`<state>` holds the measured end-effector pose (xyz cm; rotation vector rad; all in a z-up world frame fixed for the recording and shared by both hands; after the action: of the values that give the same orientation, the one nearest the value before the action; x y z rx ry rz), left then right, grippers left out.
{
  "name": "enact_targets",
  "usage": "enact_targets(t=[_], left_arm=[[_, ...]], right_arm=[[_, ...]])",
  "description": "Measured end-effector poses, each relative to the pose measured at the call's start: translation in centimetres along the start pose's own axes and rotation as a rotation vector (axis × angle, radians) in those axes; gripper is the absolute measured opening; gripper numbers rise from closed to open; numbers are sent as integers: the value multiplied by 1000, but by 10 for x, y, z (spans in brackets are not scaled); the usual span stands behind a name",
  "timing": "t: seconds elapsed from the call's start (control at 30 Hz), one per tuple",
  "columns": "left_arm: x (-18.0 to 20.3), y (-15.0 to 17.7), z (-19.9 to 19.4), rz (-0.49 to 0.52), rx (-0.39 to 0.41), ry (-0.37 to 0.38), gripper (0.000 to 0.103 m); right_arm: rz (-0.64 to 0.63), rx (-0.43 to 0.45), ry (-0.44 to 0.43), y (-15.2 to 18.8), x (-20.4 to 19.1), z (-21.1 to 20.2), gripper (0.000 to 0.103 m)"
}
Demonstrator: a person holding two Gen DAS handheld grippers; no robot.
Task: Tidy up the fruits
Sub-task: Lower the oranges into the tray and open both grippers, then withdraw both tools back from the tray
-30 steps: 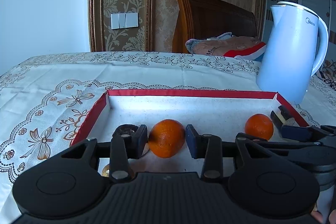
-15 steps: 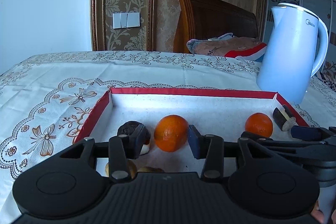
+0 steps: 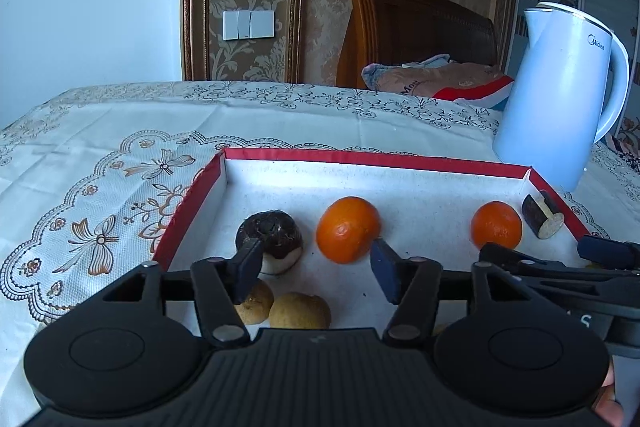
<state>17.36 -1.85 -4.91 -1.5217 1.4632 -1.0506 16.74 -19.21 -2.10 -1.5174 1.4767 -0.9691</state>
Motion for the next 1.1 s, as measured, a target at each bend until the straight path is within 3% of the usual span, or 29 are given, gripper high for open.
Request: enact_targets(t=[0.53, 0.63, 0.77, 1.1], left_arm=[[-2, 2, -20, 22, 17, -27, 64], [-3, 4, -23, 31, 14, -44, 73], [-2, 6, -28, 52, 10, -52, 74], [-7, 16, -52, 1, -16, -25, 76]], right_arm=[[75, 14, -20, 2, 7, -18, 103], [85, 17, -29, 4, 7, -24, 103], [57, 18, -22, 5, 5, -26, 103], [84, 54, -61, 12, 6, -65, 103]])
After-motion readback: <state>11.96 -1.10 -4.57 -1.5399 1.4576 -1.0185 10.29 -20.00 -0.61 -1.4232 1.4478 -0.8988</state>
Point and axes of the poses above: each gripper's, at about its wrist camera, not at the fingertips, and z roughly the way its jaws point, x to its right, y to its underside, the point moved 10 cm from there along z, roughly the way its jaws point, and after that the axes turned 10 degrees about x, right-handed, at the moved point
